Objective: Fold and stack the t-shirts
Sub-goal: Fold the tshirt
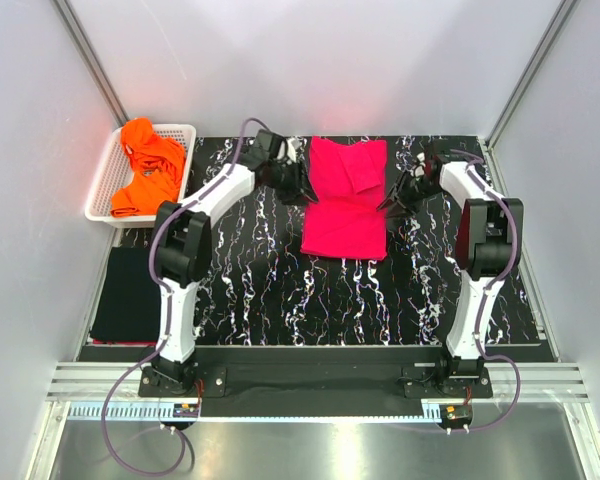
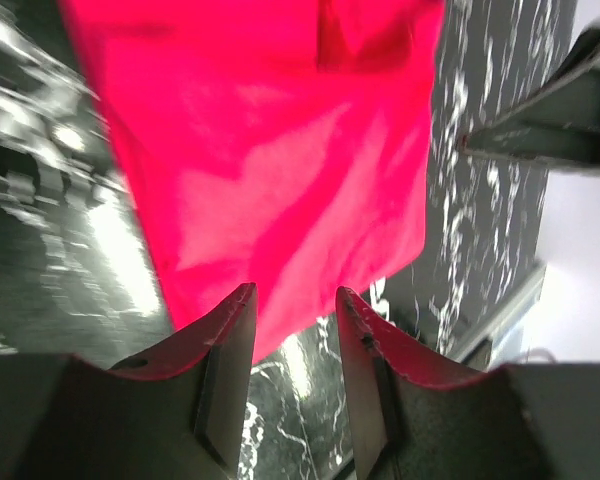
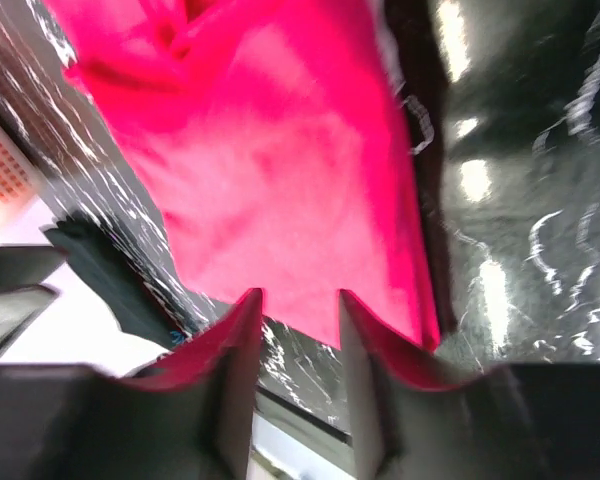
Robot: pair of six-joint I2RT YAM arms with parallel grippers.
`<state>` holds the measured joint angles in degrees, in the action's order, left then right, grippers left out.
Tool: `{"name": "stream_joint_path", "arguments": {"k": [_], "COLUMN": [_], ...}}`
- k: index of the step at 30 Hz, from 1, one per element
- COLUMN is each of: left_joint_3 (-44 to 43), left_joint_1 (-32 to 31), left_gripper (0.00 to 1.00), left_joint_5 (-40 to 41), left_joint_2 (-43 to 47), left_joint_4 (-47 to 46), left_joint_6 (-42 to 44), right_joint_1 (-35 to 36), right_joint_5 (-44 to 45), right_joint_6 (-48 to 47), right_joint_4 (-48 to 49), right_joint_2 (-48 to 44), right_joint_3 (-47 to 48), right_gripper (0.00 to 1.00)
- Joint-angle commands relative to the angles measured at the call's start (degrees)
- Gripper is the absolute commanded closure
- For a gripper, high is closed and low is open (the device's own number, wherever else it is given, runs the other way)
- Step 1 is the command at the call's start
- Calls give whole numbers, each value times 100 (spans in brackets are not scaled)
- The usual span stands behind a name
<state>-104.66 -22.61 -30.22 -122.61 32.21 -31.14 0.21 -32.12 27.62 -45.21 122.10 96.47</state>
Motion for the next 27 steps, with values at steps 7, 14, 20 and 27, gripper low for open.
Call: {"name": "stream_joint_path", "arguments": {"k": [7,14,20,27], "left_joint_3": [156,490,1376,1967], "left_joint_1": [-332,-332,-332,-314], "left_gripper": [59,52,55,46], "left_joint_5": [-582,-600,-477,16], "left_joint_2": [-281,-132,280,1370], "left_joint_4": [-101,-101,-83,5], "left_joint_6": [187,327,529,802], "right_joint_1": [111,102,67,76], "right_joint_5": [-321,-497,-576,-286], "right_joint_6": [121,305,403,-45], "right_joint_4": [495,663,531,241], "right_joint_2": [-21,1243,1668,298], "right_joint_3": [21,1249,1972,832], "right_gripper": [76,76,71,42]}}
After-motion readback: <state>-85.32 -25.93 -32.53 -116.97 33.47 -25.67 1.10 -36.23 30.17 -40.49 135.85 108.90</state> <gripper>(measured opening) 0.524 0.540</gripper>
